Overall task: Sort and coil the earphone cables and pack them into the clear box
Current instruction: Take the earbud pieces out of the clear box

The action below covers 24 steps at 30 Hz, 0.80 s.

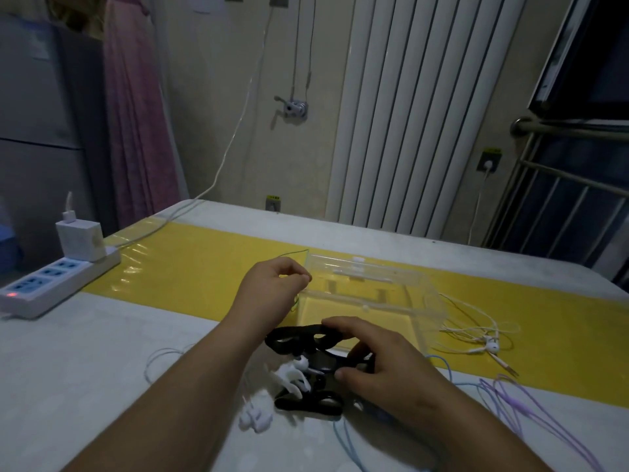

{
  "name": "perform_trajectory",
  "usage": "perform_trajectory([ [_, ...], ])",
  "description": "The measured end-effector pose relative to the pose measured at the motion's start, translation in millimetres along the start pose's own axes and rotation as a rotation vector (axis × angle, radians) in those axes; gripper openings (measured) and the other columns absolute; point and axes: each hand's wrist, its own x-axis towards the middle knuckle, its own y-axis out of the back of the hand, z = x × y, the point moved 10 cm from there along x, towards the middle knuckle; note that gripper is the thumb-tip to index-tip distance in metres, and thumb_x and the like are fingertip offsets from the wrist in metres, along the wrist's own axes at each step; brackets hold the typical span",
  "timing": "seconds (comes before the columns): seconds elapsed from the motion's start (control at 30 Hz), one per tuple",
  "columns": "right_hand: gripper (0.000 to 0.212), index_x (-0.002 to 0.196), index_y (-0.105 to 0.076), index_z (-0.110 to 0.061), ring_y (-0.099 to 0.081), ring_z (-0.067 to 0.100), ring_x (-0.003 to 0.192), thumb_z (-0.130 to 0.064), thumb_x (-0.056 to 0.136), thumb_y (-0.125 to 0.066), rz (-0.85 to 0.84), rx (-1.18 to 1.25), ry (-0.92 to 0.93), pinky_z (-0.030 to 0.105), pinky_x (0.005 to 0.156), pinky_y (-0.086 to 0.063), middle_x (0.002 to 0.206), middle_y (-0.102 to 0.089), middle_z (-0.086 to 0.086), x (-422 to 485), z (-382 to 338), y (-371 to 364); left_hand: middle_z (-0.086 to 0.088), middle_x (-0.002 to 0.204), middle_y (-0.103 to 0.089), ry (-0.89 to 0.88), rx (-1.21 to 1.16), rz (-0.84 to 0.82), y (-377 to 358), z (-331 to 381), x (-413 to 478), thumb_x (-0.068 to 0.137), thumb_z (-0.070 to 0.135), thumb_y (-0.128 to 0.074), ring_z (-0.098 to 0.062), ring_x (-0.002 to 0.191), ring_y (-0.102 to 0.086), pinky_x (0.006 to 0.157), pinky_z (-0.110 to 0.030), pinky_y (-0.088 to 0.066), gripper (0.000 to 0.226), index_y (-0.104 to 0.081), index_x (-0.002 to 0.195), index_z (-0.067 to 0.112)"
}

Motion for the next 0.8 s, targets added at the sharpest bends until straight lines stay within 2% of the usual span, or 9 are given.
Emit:
perform_trajectory([
  [0.1, 0.055, 0.120, -0.054, -0.051, -0.062, 0.004, 0.083, -0.018, 0.079, -0.069, 0.024, 0.001, -0.005, 0.017, 0.070, -0.050, 0.113, -0.057, -0.032, -0.5, 1.6, 4.0, 0.001, 0.093, -0.067, 0.027, -0.022, -0.039, -2.8, -2.2, 0.0, 0.085, 0.010, -0.060, -0.020, 0.085, -0.062, 0.063, -0.035, -0.053, 0.016, -0.070, 0.074, 0.018],
  [0.17, 0.049, 0.114, -0.057, -0.050, -0.060, 0.000, 0.078, -0.018, 0.079, -0.070, 0.048, 0.005, -0.007, 0.011, 0.066, -0.044, 0.107, -0.057, -0.037, -1.0, 2.5, 7.1, -0.001, 0.096, -0.068, 0.058, -0.050, -0.083, -6.7, -5.7, -0.2, 0.086, 0.009, -0.059, -0.014, 0.087, -0.061, 0.061, -0.028, -0.047, 0.017, -0.071, 0.078, 0.018],
  [0.23, 0.044, 0.108, -0.059, -0.050, -0.058, -0.002, 0.075, -0.020, 0.078, -0.071, 0.074, 0.028, -0.019, 0.010, 0.065, -0.042, 0.104, -0.056, -0.040, -0.8, 4.4, 9.5, -0.001, 0.098, -0.068, 0.088, -0.071, -0.113, -9.3, -9.6, 0.5, 0.086, 0.009, -0.059, -0.013, 0.091, -0.061, 0.064, -0.029, -0.047, 0.017, -0.072, 0.080, 0.017],
  [0.3, 0.039, 0.105, -0.060, -0.050, -0.057, -0.001, 0.075, -0.025, 0.078, -0.072, 0.098, 0.043, -0.032, 0.012, 0.065, -0.042, 0.101, -0.061, -0.033, 0.6, 6.1, 10.2, -0.003, 0.098, -0.068, 0.110, -0.095, -0.126, -10.5, -12.9, 1.9, 0.085, 0.008, -0.059, -0.018, 0.093, -0.061, 0.067, -0.032, -0.051, 0.017, -0.072, 0.079, 0.017],
  [0.4, 0.027, 0.098, -0.065, -0.048, -0.057, 0.000, 0.070, -0.031, 0.079, -0.075, 0.147, 0.073, -0.058, 0.012, 0.062, -0.040, 0.081, -0.062, -0.031, 1.9, 6.6, 10.4, -0.008, 0.095, -0.067, 0.121, -0.117, -0.136, -11.0, -15.1, 3.6, 0.083, 0.007, -0.060, -0.024, 0.093, -0.062, 0.068, -0.035, -0.052, 0.018, -0.072, 0.075, 0.018],
  [0.53, 0.014, 0.087, -0.072, -0.043, -0.059, 0.002, 0.068, -0.030, 0.081, -0.074, 0.242, 0.124, -0.059, 0.013, 0.059, -0.040, 0.073, -0.064, -0.023, 0.3, 7.4, 15.0, -0.007, 0.089, -0.065, 0.125, -0.136, -0.158, -12.3, -15.6, 3.7, 0.083, 0.006, -0.059, -0.023, 0.089, -0.060, 0.070, -0.038, -0.053, 0.017, -0.072, 0.076, 0.015],
  [0.67, 0.017, 0.083, -0.073, -0.044, -0.059, 0.004, 0.064, -0.027, 0.080, -0.075, 0.297, 0.131, -0.034, 0.012, 0.057, -0.036, 0.070, -0.065, -0.018, -4.4, 5.0, 22.9, -0.006, 0.088, -0.066, 0.149, -0.160, -0.165, -12.0, -17.6, 3.6, 0.085, 0.006, -0.059, -0.025, 0.091, -0.061, 0.074, -0.041, -0.056, 0.017, -0.072, 0.077, 0.013],
  [0.8, 0.021, 0.080, -0.074, -0.042, -0.059, 0.006, 0.056, -0.021, 0.078, -0.078, 0.339, 0.140, 0.018, 0.019, 0.053, -0.041, 0.065, -0.067, -0.014, -12.4, -3.8, 40.8, -0.008, 0.094, -0.069, 0.185, -0.204, -0.176, -11.9, -20.1, 3.5, 0.086, 0.005, -0.058, -0.024, 0.092, -0.063, 0.068, -0.034, -0.055, 0.019, -0.074, 0.080, 0.011],
])
